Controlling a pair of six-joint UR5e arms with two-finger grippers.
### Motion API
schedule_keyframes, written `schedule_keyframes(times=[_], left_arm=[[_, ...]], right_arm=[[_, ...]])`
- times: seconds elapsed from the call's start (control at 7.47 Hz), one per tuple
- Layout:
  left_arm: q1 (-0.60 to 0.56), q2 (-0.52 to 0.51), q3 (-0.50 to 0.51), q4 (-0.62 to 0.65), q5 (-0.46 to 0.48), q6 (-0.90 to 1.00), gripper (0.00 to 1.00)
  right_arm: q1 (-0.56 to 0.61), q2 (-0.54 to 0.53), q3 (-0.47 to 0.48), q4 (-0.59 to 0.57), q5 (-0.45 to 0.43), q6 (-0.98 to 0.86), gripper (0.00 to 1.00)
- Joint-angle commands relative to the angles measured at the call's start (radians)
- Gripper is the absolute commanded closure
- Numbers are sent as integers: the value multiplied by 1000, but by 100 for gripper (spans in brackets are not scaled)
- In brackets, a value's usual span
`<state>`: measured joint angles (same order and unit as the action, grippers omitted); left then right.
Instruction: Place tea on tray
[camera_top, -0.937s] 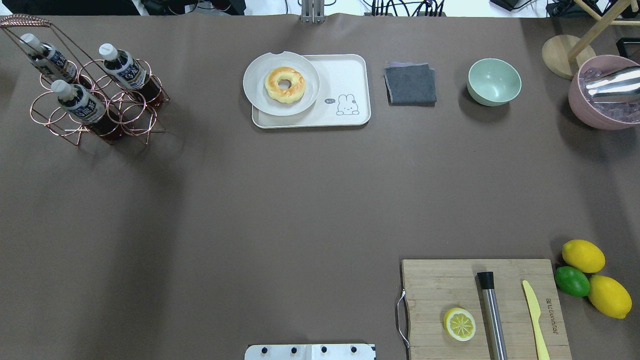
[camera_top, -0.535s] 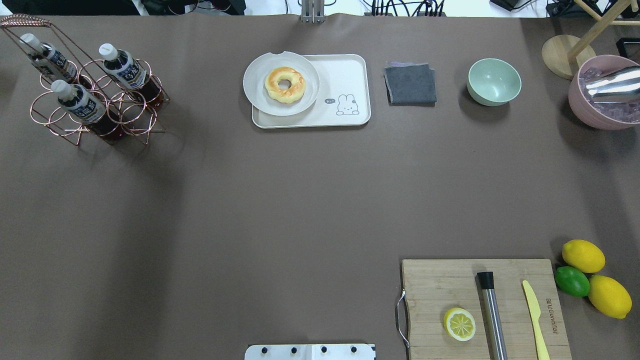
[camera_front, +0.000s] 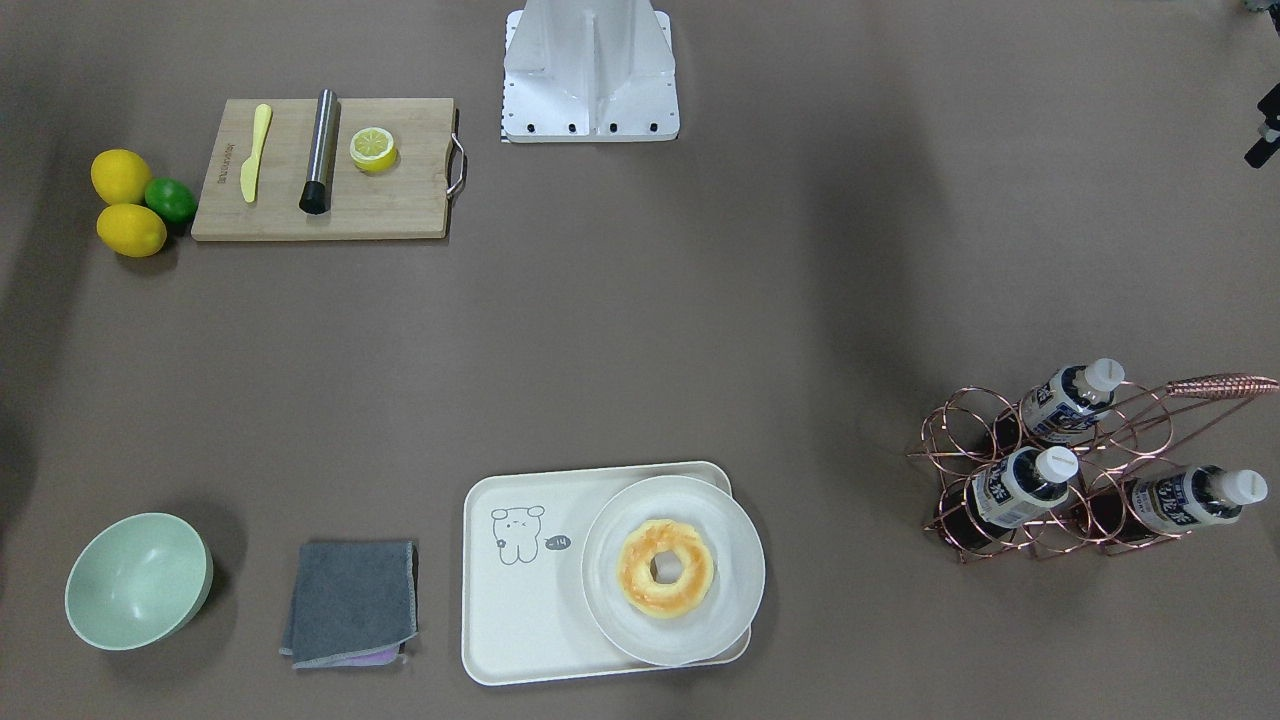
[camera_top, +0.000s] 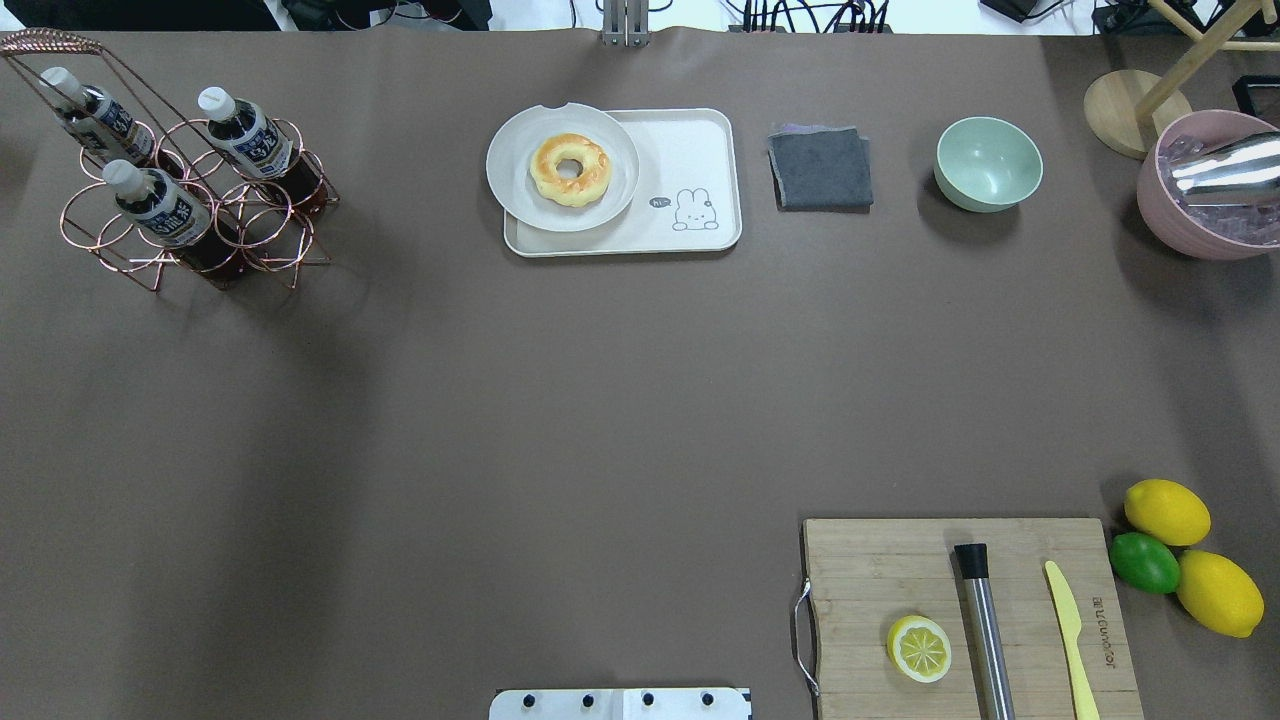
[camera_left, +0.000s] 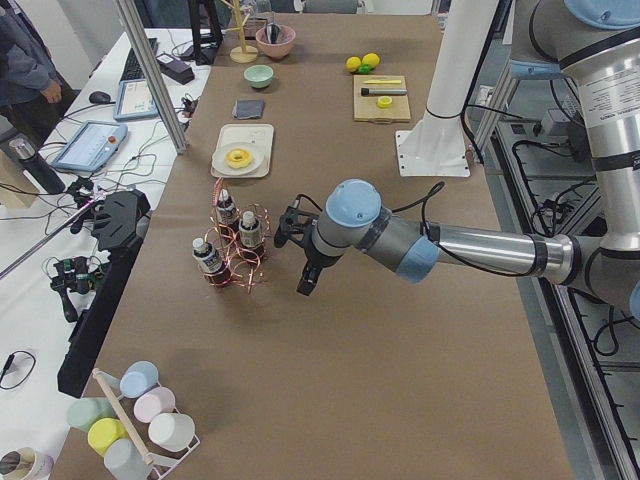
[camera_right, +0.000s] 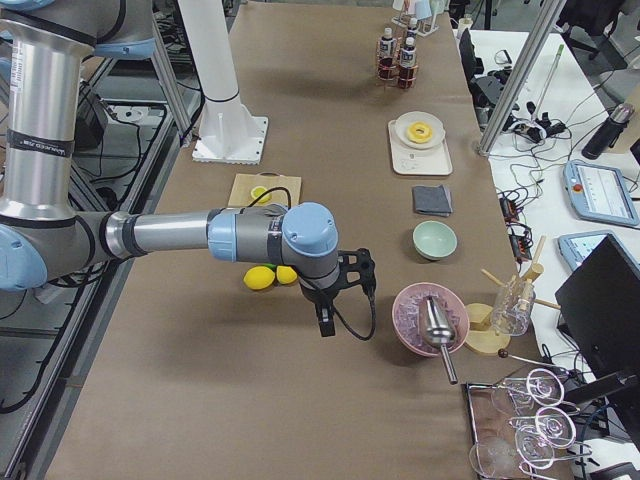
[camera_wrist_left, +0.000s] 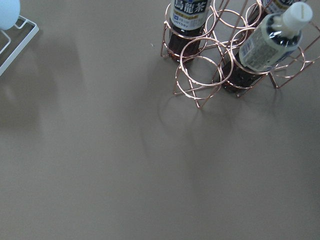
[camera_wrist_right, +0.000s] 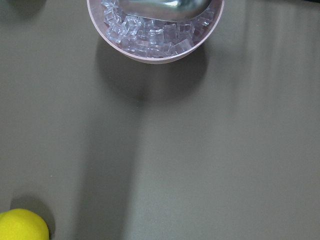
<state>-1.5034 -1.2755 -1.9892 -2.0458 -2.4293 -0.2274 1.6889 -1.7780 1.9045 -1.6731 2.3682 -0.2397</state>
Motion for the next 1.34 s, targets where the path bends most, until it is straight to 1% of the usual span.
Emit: schedule_keyframes(times=[0.0, 0.13, 0.27, 0.4, 0.54, 0.67, 0.8, 1.2], left_arm=[[107, -149, 6, -42, 22, -215, 4], [188, -192, 6, -40, 132, -318, 4], [251, -220, 12, -37, 224, -363, 4], [287, -267, 48, -36, 251, -395, 4], [329, -344, 90, -36, 284, -470, 5], [380, -373, 108, -36, 350, -480, 6], [403, -396, 127, -37, 372, -480, 7], [404, -421, 176, -42, 372, -460, 12]], right_arm=[[0, -14, -2, 59, 3, -3, 0], [0, -32, -2, 91, 3, 0, 0], [0, -35, -2, 98, 5, 0, 0], [0, -40, -4, 102, 3, -3, 0], [0, -41, -4, 104, 0, -4, 0], [0, -41, -4, 104, -1, -4, 0], [0, -49, -5, 102, -3, -4, 0], [0, -64, -5, 104, 2, -4, 0]])
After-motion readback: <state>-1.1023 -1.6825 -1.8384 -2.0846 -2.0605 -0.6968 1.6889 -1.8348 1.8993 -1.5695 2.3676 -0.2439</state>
